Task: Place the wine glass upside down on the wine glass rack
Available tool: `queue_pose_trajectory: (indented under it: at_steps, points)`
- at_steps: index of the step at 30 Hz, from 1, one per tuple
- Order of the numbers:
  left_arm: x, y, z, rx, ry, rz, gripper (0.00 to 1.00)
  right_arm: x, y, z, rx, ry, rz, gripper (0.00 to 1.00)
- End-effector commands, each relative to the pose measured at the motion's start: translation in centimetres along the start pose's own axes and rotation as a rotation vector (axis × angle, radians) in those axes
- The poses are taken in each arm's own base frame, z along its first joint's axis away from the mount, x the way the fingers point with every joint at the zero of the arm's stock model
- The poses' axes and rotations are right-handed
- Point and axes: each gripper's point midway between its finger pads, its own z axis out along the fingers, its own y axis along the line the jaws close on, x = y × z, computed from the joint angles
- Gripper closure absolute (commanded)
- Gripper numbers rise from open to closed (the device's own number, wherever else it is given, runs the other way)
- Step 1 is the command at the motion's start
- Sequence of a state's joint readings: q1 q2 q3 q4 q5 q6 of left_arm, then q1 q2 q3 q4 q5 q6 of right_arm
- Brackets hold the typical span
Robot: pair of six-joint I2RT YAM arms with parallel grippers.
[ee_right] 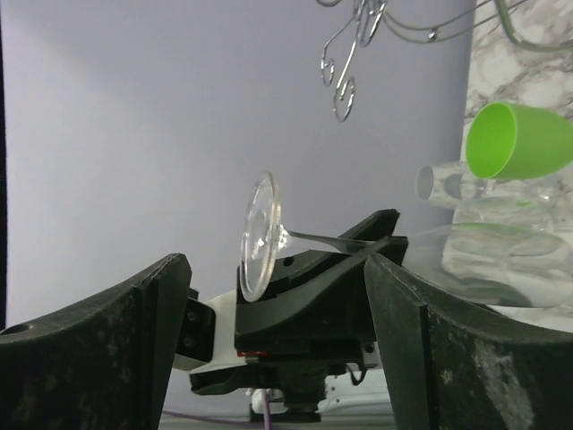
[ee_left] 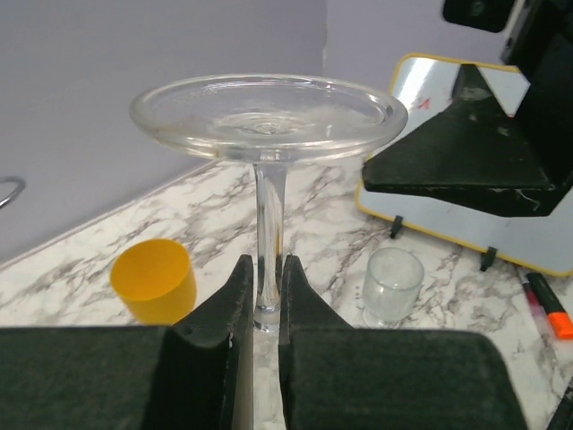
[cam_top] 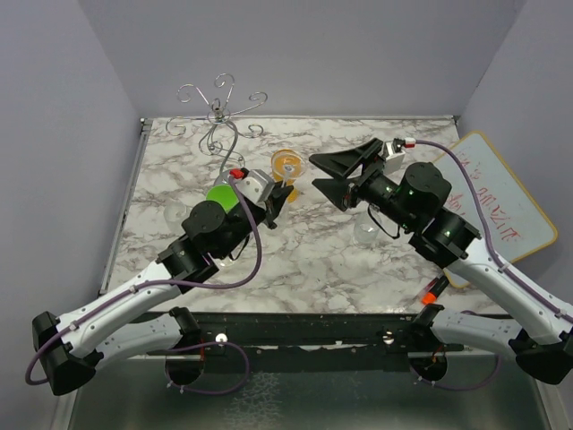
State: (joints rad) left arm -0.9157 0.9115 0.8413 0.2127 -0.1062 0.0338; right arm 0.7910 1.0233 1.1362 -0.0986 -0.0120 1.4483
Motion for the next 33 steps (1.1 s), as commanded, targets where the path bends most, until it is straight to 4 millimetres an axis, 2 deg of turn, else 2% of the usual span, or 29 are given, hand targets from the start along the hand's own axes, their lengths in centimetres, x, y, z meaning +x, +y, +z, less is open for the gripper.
queue_pose_trajectory:
  at_steps: [1, 5, 10, 14, 19, 24, 33]
  points:
    - [-1.7, 4.6, -1.7, -0.248, -0.002, -0.012, 1.0, -2.1, -2.5, 0.5, 0.066, -0.115, -0.084, 0.14]
    - [-1.8, 7.6, -2.9, -0.404, 0.023, -0.02, 1.0, -3.3, -3.3, -0.1, 0.086, -0.18, -0.129, 0.12]
    - [-1.3, 11.8, -4.3, -0.57, 0.091, -0.017, 1.0, -4.5, -3.4, -1.4, 0.093, -0.242, -0.177, 0.12]
    - [-1.6, 15.4, -6.0, -0.683, 0.128, 0.001, 1.0, -5.7, -2.5, -2.6, 0.092, -0.304, -0.227, 0.12]
    - [-1.5, 16.6, -7.1, -0.683, 0.167, 0.028, 1.0, -6.5, -1.3, -3.4, 0.078, -0.339, -0.275, 0.13]
    - [-1.3, 16.9, -7.0, -0.626, 0.194, 0.047, 1.0, -6.7, -1.4, -3.8, 0.08, -0.353, -0.295, 0.13]
    - [-1.8, 18.9, -6.7, -0.546, 0.194, 0.045, 1.0, -7.5, -0.8, -4.6, 0.061, -0.395, -0.351, 0.14]
